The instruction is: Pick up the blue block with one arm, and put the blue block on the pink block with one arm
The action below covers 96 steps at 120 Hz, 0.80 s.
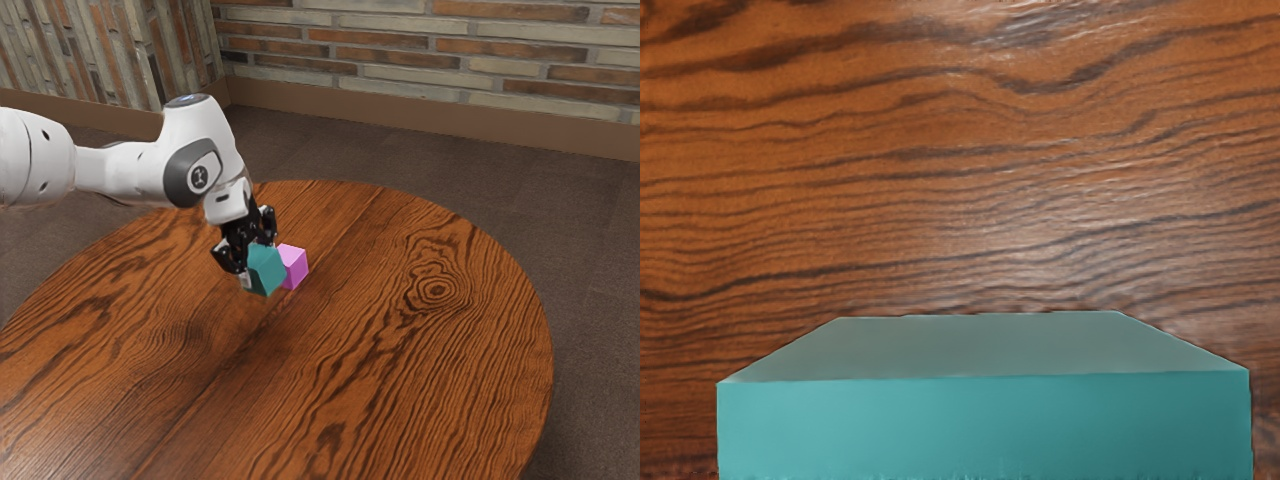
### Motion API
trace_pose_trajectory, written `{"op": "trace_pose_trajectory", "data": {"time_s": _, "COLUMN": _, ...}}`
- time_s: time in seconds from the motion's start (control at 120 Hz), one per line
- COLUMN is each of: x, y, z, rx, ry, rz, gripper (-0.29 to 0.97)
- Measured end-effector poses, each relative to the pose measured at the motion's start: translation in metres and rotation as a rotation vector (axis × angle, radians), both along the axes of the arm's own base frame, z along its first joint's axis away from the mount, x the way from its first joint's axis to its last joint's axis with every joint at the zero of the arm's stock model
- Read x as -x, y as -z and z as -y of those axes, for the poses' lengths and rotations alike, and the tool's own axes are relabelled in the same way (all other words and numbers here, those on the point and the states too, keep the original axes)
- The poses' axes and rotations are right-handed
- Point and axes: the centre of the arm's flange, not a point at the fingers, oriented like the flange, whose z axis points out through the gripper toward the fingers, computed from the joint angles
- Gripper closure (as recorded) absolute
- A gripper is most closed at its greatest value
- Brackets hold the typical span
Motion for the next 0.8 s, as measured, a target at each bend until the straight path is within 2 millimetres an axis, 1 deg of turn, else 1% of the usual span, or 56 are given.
{"op": "trace_pose_trajectory", "data": {"time_s": 0.075, "x": -0.026, "y": -0.004, "z": -0.019, "rx": -0.009, "ry": -0.012, "rz": -0.009, "gripper": 0.39}}
{"op": "trace_pose_trajectory", "data": {"time_s": 0.117, "x": -0.040, "y": -0.004, "z": -0.027, "rx": -0.014, "ry": -0.013, "rz": -0.017, "gripper": 0.39}}
{"op": "trace_pose_trajectory", "data": {"time_s": 0.167, "x": -0.060, "y": 0.002, "z": -0.034, "rx": -0.014, "ry": -0.013, "rz": -0.029, "gripper": 0.39}}
{"op": "trace_pose_trajectory", "data": {"time_s": 0.208, "x": -0.075, "y": 0.013, "z": -0.038, "rx": -0.016, "ry": -0.008, "rz": -0.044, "gripper": 0.39}}
{"op": "trace_pose_trajectory", "data": {"time_s": 0.25, "x": -0.086, "y": 0.021, "z": -0.042, "rx": -0.020, "ry": -0.004, "rz": -0.059, "gripper": 0.39}}
{"op": "trace_pose_trajectory", "data": {"time_s": 0.275, "x": -0.091, "y": 0.023, "z": -0.045, "rx": -0.023, "ry": -0.003, "rz": -0.063, "gripper": 0.39}}
{"op": "trace_pose_trajectory", "data": {"time_s": 0.375, "x": -0.104, "y": 0.029, "z": -0.052, "rx": -0.033, "ry": 0.000, "rz": -0.078, "gripper": 0.39}}
{"op": "trace_pose_trajectory", "data": {"time_s": 0.433, "x": -0.115, "y": 0.038, "z": -0.054, "rx": -0.034, "ry": 0.004, "rz": -0.081, "gripper": 0.39}}
{"op": "trace_pose_trajectory", "data": {"time_s": 0.483, "x": -0.124, "y": 0.042, "z": -0.053, "rx": -0.032, "ry": 0.011, "rz": -0.075, "gripper": 0.39}}
{"op": "trace_pose_trajectory", "data": {"time_s": 0.533, "x": -0.130, "y": 0.040, "z": -0.051, "rx": -0.032, "ry": 0.019, "rz": -0.064, "gripper": 0.39}}
{"op": "trace_pose_trajectory", "data": {"time_s": 0.65, "x": -0.136, "y": 0.029, "z": -0.051, "rx": -0.035, "ry": 0.032, "rz": -0.046, "gripper": 0.38}}
{"op": "trace_pose_trajectory", "data": {"time_s": 0.8, "x": -0.137, "y": 0.038, "z": -0.042, "rx": -0.032, "ry": 0.058, "rz": -0.062, "gripper": 0.38}}
